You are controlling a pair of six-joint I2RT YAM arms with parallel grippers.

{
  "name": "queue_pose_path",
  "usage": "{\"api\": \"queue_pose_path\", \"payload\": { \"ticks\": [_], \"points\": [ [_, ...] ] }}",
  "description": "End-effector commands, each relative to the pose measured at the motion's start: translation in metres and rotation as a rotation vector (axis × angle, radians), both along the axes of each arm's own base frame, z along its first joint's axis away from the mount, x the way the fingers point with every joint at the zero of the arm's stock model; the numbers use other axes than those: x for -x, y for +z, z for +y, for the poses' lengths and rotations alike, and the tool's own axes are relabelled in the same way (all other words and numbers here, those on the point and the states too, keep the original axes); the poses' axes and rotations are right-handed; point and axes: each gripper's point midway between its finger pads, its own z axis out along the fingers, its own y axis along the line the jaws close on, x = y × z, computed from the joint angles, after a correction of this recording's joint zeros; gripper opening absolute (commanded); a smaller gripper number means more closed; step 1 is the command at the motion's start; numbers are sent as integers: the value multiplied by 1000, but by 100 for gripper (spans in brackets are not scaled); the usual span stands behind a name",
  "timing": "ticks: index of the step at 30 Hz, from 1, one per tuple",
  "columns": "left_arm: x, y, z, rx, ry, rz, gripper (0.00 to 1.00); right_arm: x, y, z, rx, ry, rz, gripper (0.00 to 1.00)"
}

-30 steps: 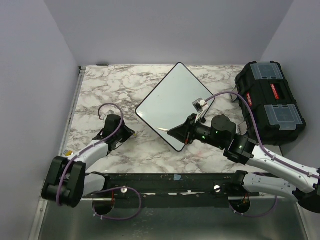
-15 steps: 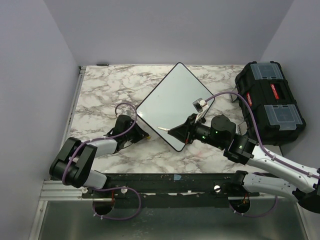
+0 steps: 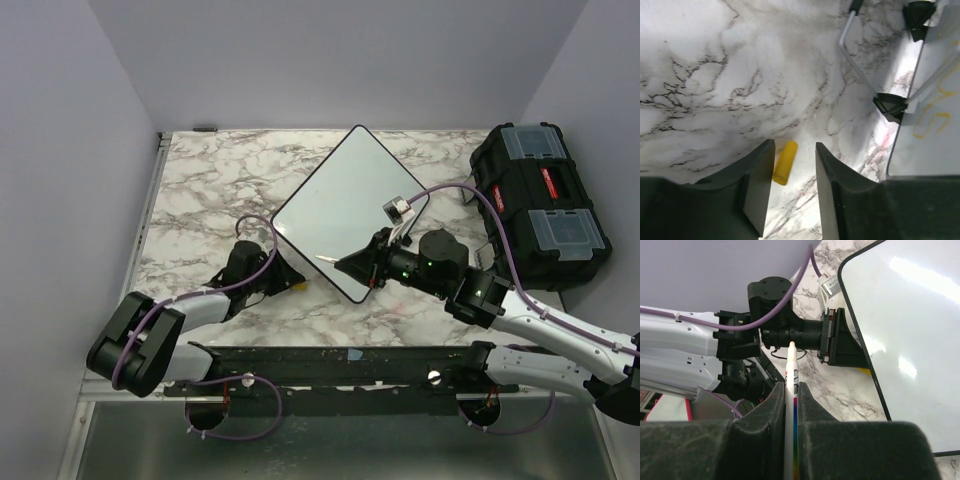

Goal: Write a sentence on the whiteboard
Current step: Place the pen cap at the center of the board, then adjust the whiteboard at the center of the board.

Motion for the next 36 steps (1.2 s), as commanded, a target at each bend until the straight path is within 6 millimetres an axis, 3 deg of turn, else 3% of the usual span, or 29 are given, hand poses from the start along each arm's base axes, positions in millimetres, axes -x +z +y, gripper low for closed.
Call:
{"api": "queue_pose_path", "payload": {
  "ticks": [1, 7, 12, 23, 29, 36],
  "points": [
    [6, 21, -1, -9, -65, -86, 44, -3, 8, -2, 3, -16, -24, 1],
    [11, 48, 12, -77, -68, -130, 59, -1, 11, -5, -5, -18, -27, 1],
    [19, 82, 28, -124, -42, -181, 62, 0, 16, -8, -10, -18, -39, 1],
    [23, 196, 57, -265, -69, -481, 65, -6, 25, -26, 40, -77, -94, 1],
    [5, 232, 68, -402, -96, -531, 67, -9, 17, -43, 83, -135, -103, 1],
    [-26, 273, 53, -415, -176, -593, 71, -12, 10, -62, 138, -198, -111, 1]
  ]
}}
